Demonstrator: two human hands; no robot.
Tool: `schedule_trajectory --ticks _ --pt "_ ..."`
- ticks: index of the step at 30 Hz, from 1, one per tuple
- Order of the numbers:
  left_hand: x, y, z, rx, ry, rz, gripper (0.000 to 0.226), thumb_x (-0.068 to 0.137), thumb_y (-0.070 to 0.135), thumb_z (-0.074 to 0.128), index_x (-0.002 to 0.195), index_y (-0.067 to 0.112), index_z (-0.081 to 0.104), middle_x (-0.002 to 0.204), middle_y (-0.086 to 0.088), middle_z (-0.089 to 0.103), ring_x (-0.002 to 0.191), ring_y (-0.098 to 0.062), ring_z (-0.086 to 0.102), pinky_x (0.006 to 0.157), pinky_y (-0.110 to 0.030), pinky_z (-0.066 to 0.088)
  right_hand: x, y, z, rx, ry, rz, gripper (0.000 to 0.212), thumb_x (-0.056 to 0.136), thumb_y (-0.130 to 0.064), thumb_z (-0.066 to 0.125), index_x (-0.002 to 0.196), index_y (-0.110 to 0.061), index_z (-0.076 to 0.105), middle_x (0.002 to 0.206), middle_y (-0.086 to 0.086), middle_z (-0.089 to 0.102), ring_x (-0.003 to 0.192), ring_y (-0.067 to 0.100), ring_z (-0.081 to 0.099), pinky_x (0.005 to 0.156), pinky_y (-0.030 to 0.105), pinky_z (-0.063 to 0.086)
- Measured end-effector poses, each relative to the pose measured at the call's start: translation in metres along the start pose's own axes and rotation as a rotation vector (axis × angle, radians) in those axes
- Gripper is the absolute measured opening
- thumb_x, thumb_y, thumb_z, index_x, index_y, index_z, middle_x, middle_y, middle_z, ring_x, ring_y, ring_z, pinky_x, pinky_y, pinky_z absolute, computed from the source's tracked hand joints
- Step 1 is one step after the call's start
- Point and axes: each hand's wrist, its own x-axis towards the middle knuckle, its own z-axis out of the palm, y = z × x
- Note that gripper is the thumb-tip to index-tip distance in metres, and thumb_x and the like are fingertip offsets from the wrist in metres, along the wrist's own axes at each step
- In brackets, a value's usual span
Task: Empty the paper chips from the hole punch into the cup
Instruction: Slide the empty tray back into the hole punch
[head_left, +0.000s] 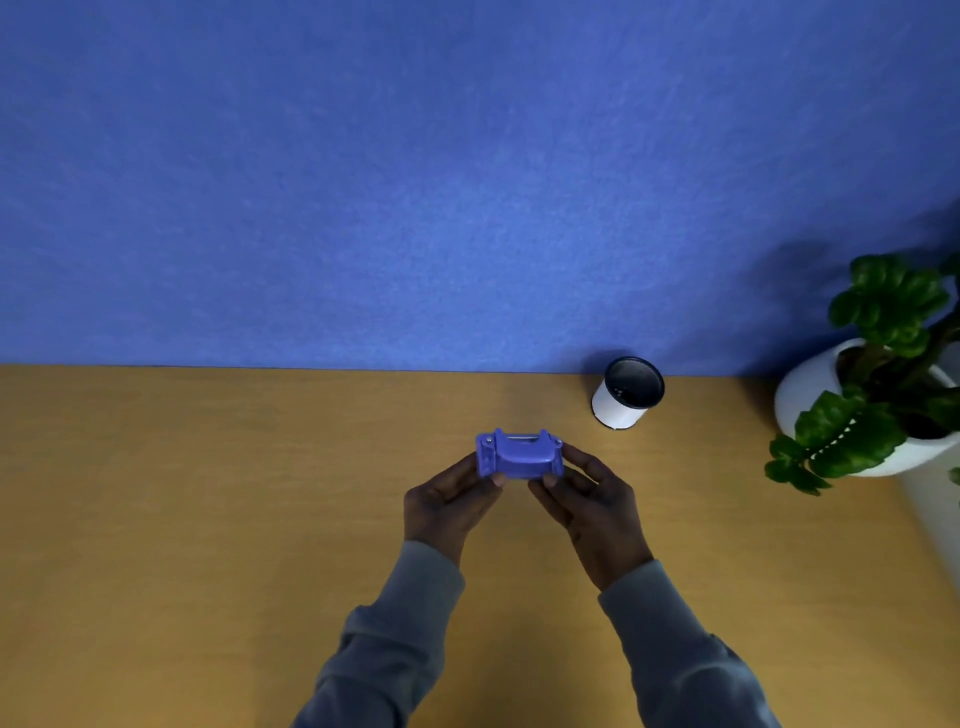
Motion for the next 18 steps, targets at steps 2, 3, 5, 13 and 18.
schedule_trajectory --ticks 2,3,5,13,18 --pt "0.005 -0.002 -0.003 0.000 0.001 -0.004 0.030 0.077 0.004 0.080 0.100 0.022 0.081 0.105 -0.005 0.079 0.104 -0.021 0.073 0.085 -0.032 0.060 0.006 0.002 0.000 -0.007 0.023 -0.003 0.035 0.092 0.012 0.061 0.122 -0.003 0.066 0.116 0.021 0.076 0.112 0.033 0.072 0.088 0.035 0.062" --pt "0.009 -0.002 -0.004 0.005 0.020 -0.008 0.030 0.078 0.001 0.079 0.098 0.023 0.082 0.102 -0.004 0.080 0.102 -0.020 0.073 0.086 -0.033 0.060 0.010 0.004 0.000 -0.014 0.037 -0.011 0.032 0.092 0.014 0.059 0.120 -0.002 0.067 0.115 0.021 0.076 0.113 0.033 0.071 0.089 0.035 0.062" --pt "0.016 -0.003 -0.007 0.037 0.069 -0.018 0.033 0.078 -0.002 0.078 0.090 0.028 0.083 0.097 -0.001 0.081 0.097 -0.019 0.073 0.090 -0.038 0.059 0.016 0.008 0.001 -0.024 0.051 -0.023 0.030 0.092 0.015 0.058 0.116 0.000 0.068 0.114 0.021 0.076 0.113 0.034 0.071 0.091 0.038 0.061" --pt "0.047 -0.004 -0.014 0.267 0.153 -0.010 0.033 0.078 0.002 0.079 0.097 0.028 0.080 0.095 0.000 0.081 0.099 -0.021 0.073 0.099 -0.045 0.055 0.047 0.029 0.007 -0.087 0.188 0.005 0.022 0.089 0.007 0.070 0.110 0.002 0.070 0.107 0.021 0.077 0.106 0.034 0.074 0.085 0.035 0.062" --pt "0.076 -0.009 -0.014 0.443 0.221 -0.075 0.033 0.074 0.019 0.083 0.079 0.050 0.077 0.076 0.025 0.076 0.087 -0.004 0.070 0.087 -0.025 0.052 0.078 0.041 0.014 -0.190 0.290 0.029 0.021 0.083 0.006 0.077 0.101 -0.003 0.073 0.093 0.015 0.080 0.100 0.036 0.075 0.091 0.047 0.061"
